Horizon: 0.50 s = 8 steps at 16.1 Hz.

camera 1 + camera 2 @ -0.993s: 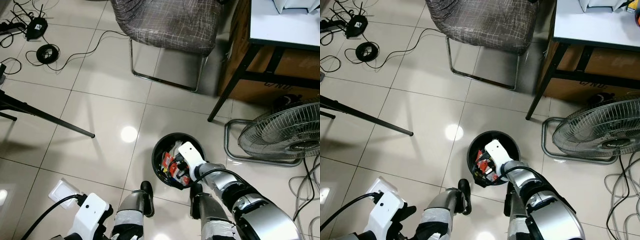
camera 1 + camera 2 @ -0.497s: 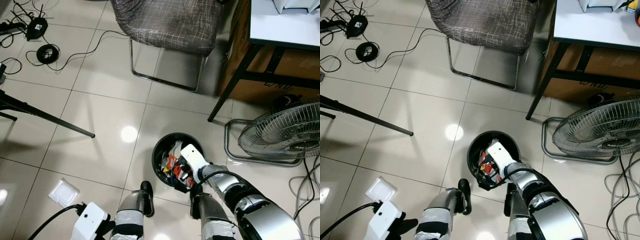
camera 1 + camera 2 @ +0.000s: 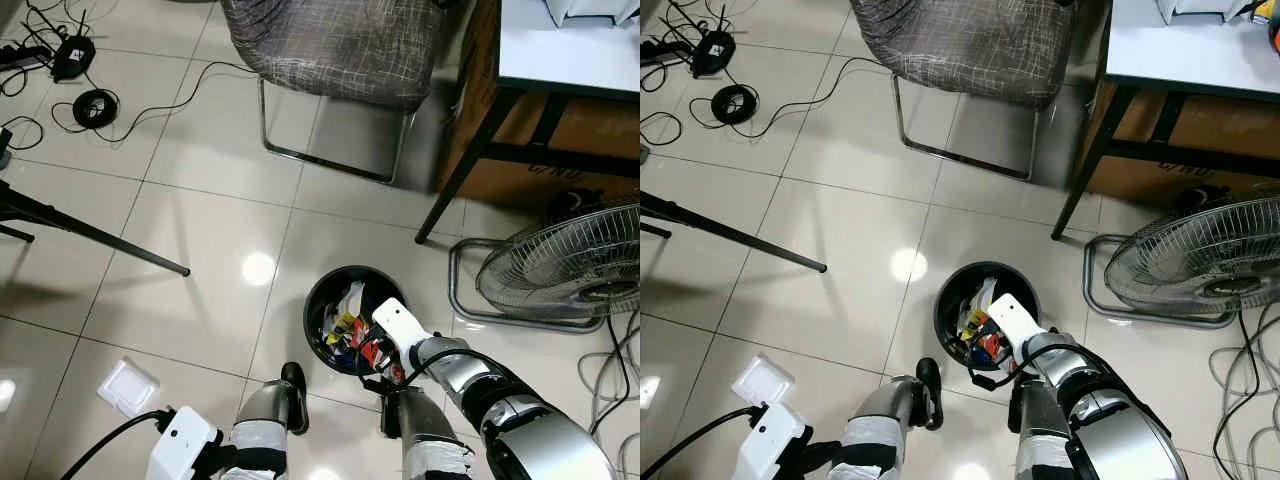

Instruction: Picking trash to rubbish bin

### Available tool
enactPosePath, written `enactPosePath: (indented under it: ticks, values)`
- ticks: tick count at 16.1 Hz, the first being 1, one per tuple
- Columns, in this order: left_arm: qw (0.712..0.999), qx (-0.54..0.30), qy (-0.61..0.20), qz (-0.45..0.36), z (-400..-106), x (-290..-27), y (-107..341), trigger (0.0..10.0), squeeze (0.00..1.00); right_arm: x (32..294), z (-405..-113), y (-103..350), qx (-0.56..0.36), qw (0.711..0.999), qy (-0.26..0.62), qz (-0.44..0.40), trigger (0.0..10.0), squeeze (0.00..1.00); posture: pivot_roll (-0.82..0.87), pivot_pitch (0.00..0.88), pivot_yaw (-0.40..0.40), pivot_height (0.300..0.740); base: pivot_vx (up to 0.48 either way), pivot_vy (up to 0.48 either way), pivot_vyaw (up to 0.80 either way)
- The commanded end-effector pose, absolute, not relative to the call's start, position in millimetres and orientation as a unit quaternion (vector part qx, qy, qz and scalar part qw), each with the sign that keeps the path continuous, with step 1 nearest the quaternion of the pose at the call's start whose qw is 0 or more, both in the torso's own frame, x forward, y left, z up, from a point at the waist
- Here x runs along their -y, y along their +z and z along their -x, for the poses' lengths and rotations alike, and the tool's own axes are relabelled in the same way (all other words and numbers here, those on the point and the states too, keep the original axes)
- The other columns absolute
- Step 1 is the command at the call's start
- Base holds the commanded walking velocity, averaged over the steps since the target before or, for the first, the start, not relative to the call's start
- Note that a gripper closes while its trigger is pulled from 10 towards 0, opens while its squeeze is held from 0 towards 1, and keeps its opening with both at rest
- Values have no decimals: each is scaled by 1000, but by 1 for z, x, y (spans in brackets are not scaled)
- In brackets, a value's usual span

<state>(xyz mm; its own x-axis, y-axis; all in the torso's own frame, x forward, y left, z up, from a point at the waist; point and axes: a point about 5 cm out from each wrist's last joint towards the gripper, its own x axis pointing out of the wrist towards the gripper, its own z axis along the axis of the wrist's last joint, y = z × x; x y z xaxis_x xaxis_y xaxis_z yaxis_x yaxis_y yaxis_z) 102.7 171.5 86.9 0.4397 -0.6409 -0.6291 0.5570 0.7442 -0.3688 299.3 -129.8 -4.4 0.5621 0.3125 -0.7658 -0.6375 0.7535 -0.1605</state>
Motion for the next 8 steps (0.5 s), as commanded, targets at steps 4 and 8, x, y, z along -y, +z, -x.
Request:
enactPosePath:
  ticks: [4,8]
  values:
    - [838,-413,-352,67,-95,-176,84,10000,0,131,-286,-18,-401,843,282,220,10000,439,179,418,128,740,0,0,0]
    - [838,-413,-351,67,-96,-177,85,10000,0,132,-282,-21,-408,847,273,203,10000,1000,179,418,128,740,0,0,0]
